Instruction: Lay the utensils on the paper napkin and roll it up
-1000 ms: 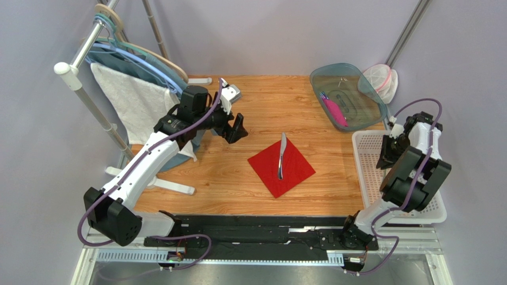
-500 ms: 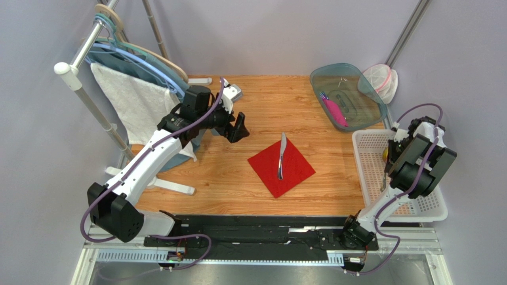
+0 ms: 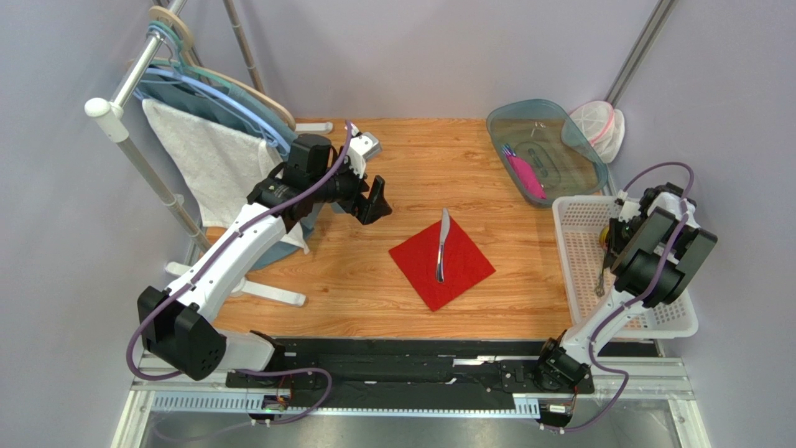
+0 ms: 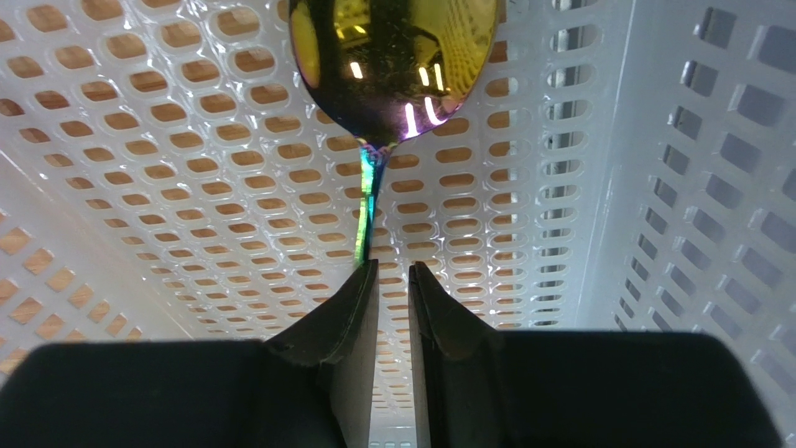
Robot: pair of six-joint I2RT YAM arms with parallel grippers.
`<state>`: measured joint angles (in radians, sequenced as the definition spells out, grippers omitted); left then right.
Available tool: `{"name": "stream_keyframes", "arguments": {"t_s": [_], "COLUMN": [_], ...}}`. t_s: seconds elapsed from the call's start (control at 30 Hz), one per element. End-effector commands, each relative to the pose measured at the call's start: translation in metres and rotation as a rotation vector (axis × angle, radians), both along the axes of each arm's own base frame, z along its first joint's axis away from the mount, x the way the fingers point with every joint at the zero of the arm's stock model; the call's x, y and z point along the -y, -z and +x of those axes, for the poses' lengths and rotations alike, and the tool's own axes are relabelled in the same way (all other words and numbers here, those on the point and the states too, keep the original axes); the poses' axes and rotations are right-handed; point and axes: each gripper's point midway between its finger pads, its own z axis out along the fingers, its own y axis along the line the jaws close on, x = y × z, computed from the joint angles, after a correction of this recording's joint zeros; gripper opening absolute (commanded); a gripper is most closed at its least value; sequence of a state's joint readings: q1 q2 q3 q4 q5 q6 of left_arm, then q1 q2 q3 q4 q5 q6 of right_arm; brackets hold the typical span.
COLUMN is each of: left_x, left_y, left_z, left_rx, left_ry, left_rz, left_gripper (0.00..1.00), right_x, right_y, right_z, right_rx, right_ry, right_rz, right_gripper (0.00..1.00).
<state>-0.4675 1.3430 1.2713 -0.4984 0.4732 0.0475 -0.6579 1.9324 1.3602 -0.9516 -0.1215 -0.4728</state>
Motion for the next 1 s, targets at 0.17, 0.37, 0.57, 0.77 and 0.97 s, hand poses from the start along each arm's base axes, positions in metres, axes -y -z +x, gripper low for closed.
{"name": "stream_keyframes", "arguments": {"t_s": [0.17,0.37,0.57,0.77,0.97], "left_x": [0.0,-0.001,0.0,0.0,-0.002], "left_y": [-0.019,-0.021,-0.023,-0.024,-0.027], "left_z": [0.006,0.006,0.005,0.004,0.003], "left_rx": [0.041,0.051,0.059,0.062,0.077], "left_ry": [-0.006,-0.01,-0.012,-0.016,-0.026], "left_rz": [-0.02,-0.021,-0.036,-0.045,-0.048], "left_gripper": [0.95,0.95,0.95,0.95,0.96], "right_x": [-0.007,-0.003,-0.012,-0.016,-0.014], "right_y": [0.012,-0.027,-0.07,-0.066,-0.042], "right_z": [0.003,0.011,0.023,0.028,0.027], "right_rx": [0.055,0.146,0.271,0.294,0.338], "right_ry": [-0.013,0.001,0.107,0.212,0.22], "right_rz": [0.006,-0.055,-0.053,-0.081,-0.126], "right_gripper": [0.23,0.23,0.28,0.37,0.42]}}
